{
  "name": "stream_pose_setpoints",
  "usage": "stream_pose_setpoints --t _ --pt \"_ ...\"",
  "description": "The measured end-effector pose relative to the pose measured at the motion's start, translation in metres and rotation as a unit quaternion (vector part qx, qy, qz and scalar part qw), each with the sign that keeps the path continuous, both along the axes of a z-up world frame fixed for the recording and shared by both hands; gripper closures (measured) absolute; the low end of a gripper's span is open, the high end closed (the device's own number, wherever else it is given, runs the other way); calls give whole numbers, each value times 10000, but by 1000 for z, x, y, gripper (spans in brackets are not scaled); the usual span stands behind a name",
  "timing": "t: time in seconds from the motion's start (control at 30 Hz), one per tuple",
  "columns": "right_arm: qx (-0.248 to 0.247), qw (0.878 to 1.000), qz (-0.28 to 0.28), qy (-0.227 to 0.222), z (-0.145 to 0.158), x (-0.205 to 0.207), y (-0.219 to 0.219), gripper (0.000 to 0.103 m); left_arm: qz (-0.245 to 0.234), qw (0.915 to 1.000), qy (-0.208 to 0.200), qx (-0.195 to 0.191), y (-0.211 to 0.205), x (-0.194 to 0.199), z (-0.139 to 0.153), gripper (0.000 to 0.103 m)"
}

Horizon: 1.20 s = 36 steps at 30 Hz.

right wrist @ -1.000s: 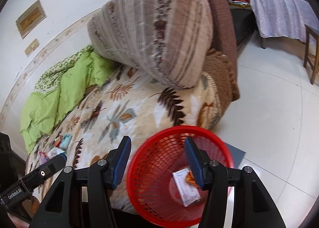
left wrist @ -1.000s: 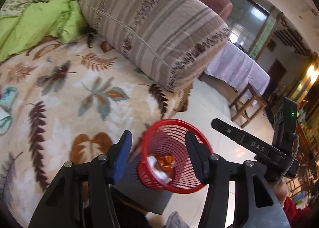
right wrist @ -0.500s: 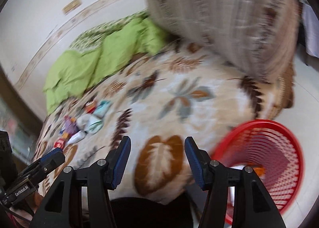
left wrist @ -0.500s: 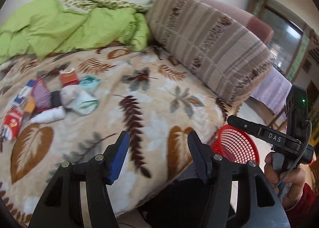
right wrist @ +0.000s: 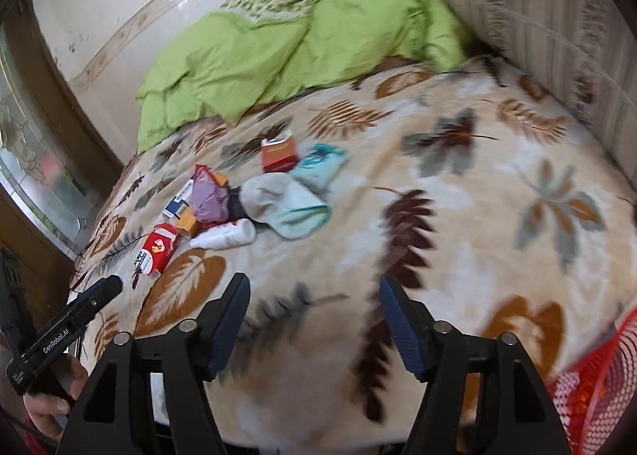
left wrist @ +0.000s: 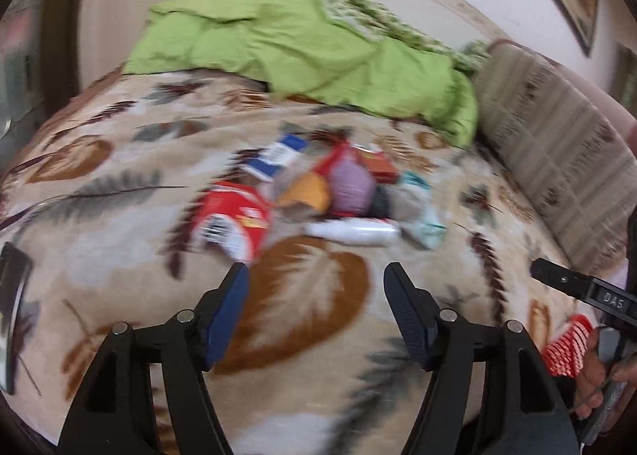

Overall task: Collect trash
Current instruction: 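Move both open tools back over the trash on the bed, then grasp the red YANTIE box with the left tool while the right grasps the white sock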

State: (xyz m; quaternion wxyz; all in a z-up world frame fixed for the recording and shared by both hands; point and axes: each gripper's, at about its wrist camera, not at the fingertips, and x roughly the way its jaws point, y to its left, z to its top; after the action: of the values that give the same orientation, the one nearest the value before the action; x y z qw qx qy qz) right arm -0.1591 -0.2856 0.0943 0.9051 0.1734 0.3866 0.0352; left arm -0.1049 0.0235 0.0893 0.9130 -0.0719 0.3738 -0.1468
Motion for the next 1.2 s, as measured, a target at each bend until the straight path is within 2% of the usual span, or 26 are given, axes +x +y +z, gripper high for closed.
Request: stream_pose_setpoints --t 0.07,0.1,0.17,0.23,0.37,0.47,0.6,0.67,0.73,0.77,0.8,0.83,0.87,0.9,0.97,1.07,1.2 --pt "-49 10000 -7 -40 -2 22 13 29 348 9993 115 -34 26 14 -9 31" --pt "-103 9999 -14 -82 -3 32 19 25 447 9988 169 -108 35 20 -12 31" --pt "-225 9997 -37 -121 -4 49 29 24 691 9966 341 -294 53 33 -20 31" --pt "-269 9994 1 -230 -4 67 39 21 782 9946 463 -492 63 46 -26 31" --pt "-547 9981 47 -274 -7 105 57 20 759 9940 609 -509 59 62 -35 29" --pt "-783 9967 34 -212 -16 127 66 20 630 9944 796 -309 46 75 -44 28" --pt "-1066 9943 -55 -58 -31 146 68 20 491 9953 820 162 26 88 -53 28" --pt "-883 9960 -18 134 -40 153 63 20 419 9947 804 489 15 95 -58 28" --pt "-689 9971 -6 327 -48 159 59 30 434 9936 817 648 10 100 -63 28" --pt "-595 9973 57 426 -52 161 57 47 463 9932 831 668 9 103 -66 28" --pt "-458 9974 136 548 -57 162 56 59 507 9926 830 728 8 104 -67 28" --pt "-325 9974 119 633 -61 162 53 61 556 9920 781 818 7 105 -68 31" --pt "-190 9978 91 626 -62 160 50 66 575 9918 743 866 6 106 -68 43" --pt "-91 9981 140 595 -60 158 47 70 586 9915 698 929 5 105 -68 45" --pt "-59 9989 138 437 -54 151 43 71 583 9915 641 968 4 103 -66 57" --pt "17 9997 114 196 -43 137 38 72 619 9922 539 942 5 96 -60 64" --pt "78 9999 118 -89 -29 120 38 72 659 9946 325 727 9 83 -46 65"
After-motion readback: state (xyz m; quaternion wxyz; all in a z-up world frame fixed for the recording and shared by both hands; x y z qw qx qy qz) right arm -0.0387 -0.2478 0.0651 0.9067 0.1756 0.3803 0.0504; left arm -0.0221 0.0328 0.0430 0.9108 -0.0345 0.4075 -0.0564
